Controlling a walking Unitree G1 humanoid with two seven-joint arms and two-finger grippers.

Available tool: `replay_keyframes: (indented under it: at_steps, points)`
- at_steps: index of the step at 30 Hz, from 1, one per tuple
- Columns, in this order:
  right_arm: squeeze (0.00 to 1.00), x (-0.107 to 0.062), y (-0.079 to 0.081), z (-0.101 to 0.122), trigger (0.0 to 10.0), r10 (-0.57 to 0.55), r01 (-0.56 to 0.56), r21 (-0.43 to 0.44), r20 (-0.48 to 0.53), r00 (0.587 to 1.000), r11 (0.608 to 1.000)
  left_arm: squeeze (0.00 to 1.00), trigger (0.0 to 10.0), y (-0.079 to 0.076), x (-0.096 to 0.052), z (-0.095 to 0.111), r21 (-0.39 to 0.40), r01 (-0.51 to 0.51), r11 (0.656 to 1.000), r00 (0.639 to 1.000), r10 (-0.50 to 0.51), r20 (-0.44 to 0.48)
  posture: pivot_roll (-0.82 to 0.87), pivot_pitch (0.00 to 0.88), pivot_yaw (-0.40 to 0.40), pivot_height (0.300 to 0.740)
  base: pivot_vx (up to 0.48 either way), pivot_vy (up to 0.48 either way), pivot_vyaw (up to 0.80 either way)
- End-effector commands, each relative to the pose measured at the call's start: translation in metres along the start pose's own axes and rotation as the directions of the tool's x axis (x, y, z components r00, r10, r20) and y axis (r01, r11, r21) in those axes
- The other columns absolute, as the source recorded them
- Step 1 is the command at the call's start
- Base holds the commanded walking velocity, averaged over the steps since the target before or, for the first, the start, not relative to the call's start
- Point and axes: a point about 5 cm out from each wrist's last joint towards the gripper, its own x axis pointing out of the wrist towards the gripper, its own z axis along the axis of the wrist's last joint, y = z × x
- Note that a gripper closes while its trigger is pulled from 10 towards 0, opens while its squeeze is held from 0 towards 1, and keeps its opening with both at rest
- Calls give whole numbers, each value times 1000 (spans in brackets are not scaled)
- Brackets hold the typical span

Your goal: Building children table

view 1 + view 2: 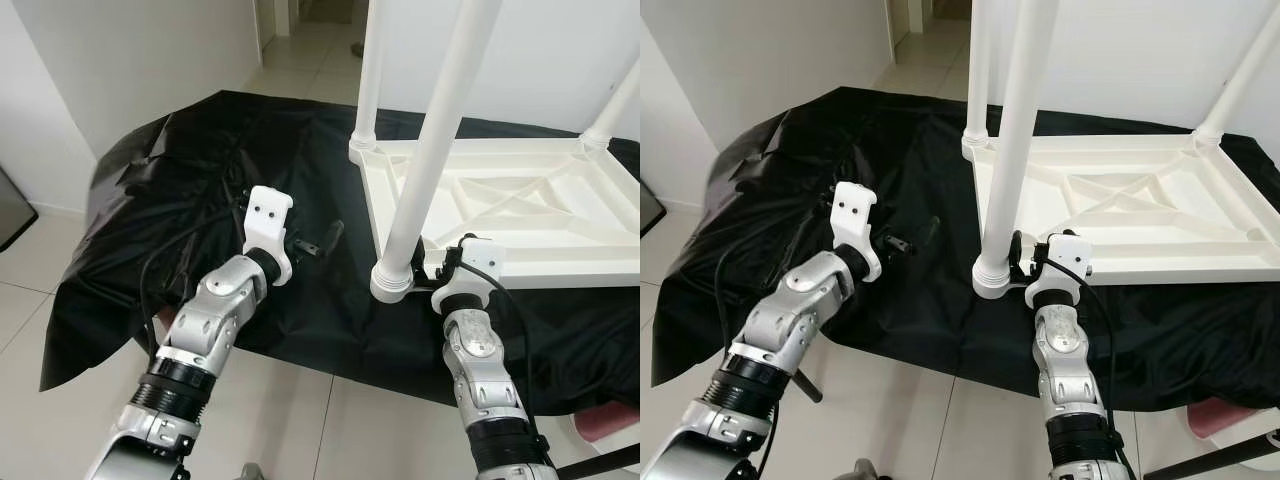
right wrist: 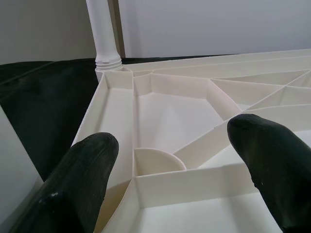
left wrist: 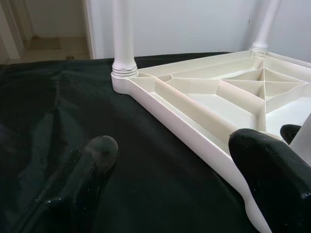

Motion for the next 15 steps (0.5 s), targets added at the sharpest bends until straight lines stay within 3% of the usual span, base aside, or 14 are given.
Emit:
replay_keyframes:
  at_steps: [1,9,15]
  points:
    - [0,3,-2,0,10000,0,0,3,6,1000,1000,0,10000,-9,-2,-2,11,127,992,992,-127,5,101,8,29,740,0,0,0]
    - [0,11,-4,1,10000,10,-10,13,9,1000,1000,0,10000,-9,2,2,50,88,995,995,-90,37,116,0,-13,740,0,0,0]
    - [0,16,-2,6,10000,16,-16,2,31,999,1000,0,10000,-19,4,3,38,157,987,987,-159,39,101,2,-5,740,0,0,0]
